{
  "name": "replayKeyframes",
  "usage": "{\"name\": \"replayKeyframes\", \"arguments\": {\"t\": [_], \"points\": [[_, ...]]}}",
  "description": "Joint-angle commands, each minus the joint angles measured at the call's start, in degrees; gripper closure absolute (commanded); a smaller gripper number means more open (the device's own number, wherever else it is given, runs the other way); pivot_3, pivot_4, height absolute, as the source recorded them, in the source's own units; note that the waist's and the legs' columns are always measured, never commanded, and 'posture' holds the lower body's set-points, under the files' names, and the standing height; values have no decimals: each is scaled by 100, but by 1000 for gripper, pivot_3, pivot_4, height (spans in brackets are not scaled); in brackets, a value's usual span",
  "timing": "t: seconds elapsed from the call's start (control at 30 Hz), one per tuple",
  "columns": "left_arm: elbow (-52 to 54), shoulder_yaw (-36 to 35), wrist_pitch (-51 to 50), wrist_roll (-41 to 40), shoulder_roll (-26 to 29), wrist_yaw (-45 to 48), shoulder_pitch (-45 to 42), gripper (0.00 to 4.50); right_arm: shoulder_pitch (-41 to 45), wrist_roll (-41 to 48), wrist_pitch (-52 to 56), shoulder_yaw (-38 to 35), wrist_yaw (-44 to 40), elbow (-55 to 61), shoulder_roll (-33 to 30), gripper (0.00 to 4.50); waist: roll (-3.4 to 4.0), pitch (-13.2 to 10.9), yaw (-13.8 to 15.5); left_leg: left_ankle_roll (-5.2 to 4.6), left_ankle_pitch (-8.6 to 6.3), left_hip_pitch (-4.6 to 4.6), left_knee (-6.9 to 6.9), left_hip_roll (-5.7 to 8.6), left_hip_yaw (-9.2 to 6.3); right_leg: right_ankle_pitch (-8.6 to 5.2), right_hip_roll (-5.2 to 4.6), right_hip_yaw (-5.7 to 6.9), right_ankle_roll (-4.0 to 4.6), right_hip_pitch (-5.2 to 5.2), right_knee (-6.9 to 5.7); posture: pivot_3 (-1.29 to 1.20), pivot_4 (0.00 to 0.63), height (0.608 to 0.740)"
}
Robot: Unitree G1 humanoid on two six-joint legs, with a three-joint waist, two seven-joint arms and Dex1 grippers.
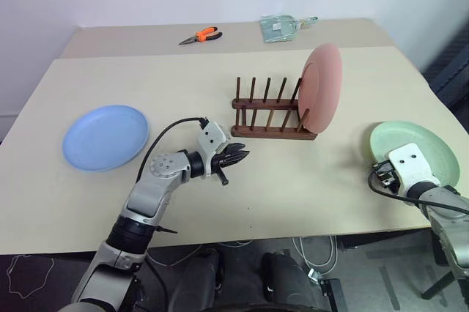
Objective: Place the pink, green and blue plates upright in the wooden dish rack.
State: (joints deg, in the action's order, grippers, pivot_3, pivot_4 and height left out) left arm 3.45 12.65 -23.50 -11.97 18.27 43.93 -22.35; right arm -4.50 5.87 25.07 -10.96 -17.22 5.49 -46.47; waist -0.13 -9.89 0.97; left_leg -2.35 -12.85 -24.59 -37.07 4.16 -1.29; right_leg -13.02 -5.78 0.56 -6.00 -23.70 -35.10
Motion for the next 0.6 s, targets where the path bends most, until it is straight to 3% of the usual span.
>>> {"name": "replayKeyframes", "arguments": {"t": [0.03,0.13,0.3,0.43,0.6], "points": [[256,-51,-16,-122,-9,12,45,3614,57,-322,-188,-90,98,-126,33,4430,0,0,-1,0,0,0,0,1,0,0,0,0,0,0,0,0,150,719],[269,-58,-17,-118,-14,-9,69,3614,222,-286,-466,-293,103,64,147,4430,0,0,-11,0,0,1,0,1,0,0,1,0,-1,0,-1,0,150,719],[243,-87,24,-87,13,-30,97,3614,1134,598,-957,-1166,181,955,667,4430,24,-13,-47,-1,0,2,0,-1,2,1,11,-7,-4,-5,-7,0,150,719],[114,-209,141,-30,106,-80,104,3614,2492,2970,-18,-1795,324,2121,1154,4430,24,-16,-20,-1,1,1,1,-5,0,1,16,-7,-5,-9,-12,0,150,719],[-146,-808,610,-151,263,-270,234,3614,3183,6023,933,-1739,802,3084,1232,4430,13,-20,-18,-1,-1,0,6,-5,-12,1,6,1,-2,-4,-9,0,150,719]]}}
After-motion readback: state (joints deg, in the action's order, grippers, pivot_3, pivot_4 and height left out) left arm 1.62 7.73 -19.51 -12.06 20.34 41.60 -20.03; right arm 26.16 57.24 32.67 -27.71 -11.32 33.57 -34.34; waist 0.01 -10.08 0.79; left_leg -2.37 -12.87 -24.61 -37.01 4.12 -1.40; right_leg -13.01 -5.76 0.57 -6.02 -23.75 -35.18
